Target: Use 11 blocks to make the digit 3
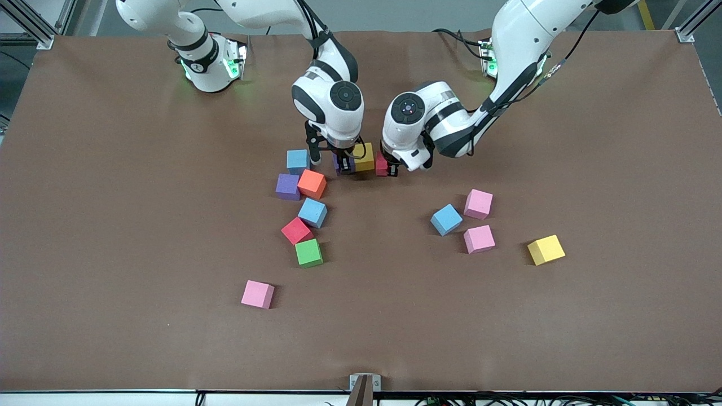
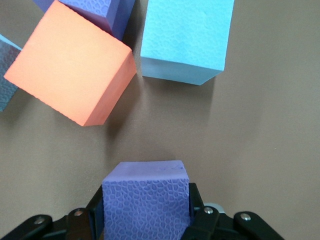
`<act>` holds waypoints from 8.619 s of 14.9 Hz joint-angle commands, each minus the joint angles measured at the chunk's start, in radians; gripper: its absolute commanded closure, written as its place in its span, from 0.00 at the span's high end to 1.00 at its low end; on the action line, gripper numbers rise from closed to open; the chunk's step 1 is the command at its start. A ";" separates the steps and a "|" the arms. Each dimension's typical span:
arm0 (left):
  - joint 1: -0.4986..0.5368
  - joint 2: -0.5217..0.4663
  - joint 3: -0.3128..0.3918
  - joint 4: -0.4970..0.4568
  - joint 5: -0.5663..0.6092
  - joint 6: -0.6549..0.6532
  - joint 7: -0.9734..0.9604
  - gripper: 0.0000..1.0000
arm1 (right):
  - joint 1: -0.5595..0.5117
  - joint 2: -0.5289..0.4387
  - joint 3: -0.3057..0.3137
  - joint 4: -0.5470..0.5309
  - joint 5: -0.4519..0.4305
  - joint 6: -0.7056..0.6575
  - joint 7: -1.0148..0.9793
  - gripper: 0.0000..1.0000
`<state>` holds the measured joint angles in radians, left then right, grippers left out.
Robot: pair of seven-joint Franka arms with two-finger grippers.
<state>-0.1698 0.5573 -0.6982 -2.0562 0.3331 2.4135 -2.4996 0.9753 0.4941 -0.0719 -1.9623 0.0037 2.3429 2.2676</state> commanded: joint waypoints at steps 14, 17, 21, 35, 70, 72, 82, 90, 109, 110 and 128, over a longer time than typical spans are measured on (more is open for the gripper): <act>-0.016 0.035 0.003 0.007 0.023 0.058 -0.033 0.28 | -0.007 -0.032 0.015 -0.009 0.013 -0.037 -0.011 1.00; -0.016 0.036 0.005 0.008 0.023 0.058 -0.033 0.29 | -0.007 -0.048 0.017 -0.009 0.013 -0.062 -0.014 1.00; -0.017 0.056 0.006 0.011 0.029 0.073 -0.035 0.32 | -0.009 -0.072 0.017 -0.009 0.013 -0.102 -0.031 1.00; -0.017 0.001 -0.006 0.024 0.053 -0.080 -0.033 1.00 | -0.176 -0.155 0.014 -0.013 0.015 -0.162 -0.663 0.99; 0.320 0.177 -0.043 0.357 0.524 -0.338 1.116 1.00 | -0.179 -0.091 0.018 -0.141 0.062 0.118 -1.108 0.78; 0.316 0.170 -0.043 0.353 0.518 -0.340 1.102 1.00 | -0.181 -0.091 0.017 -0.141 0.059 0.119 -1.123 0.66; 0.312 0.145 -0.083 0.332 0.451 -0.350 0.927 1.00 | -0.202 -0.057 0.015 -0.070 0.045 0.127 -1.149 0.49; 0.326 0.147 -0.087 0.255 0.451 -0.320 0.923 1.00 | -0.191 -0.048 0.015 -0.010 -0.074 0.128 -1.241 0.49; 0.418 0.144 -0.139 0.152 0.455 -0.215 0.904 1.00 | -0.135 0.038 0.021 0.091 -0.094 0.032 -1.341 0.49; 0.427 0.145 -0.139 0.152 0.455 -0.202 0.904 1.00 | -0.124 0.038 0.021 0.091 -0.093 0.032 -1.335 0.49; 0.424 0.165 -0.126 0.169 0.465 -0.171 0.924 0.24 | -0.107 0.014 0.031 0.089 -0.051 0.010 -1.316 0.49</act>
<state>0.2540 0.7252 -0.8300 -1.8860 0.7994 2.2331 -1.5882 0.8654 0.5289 -0.0448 -1.8660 -0.0603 2.3675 0.9369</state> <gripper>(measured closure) 0.436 0.454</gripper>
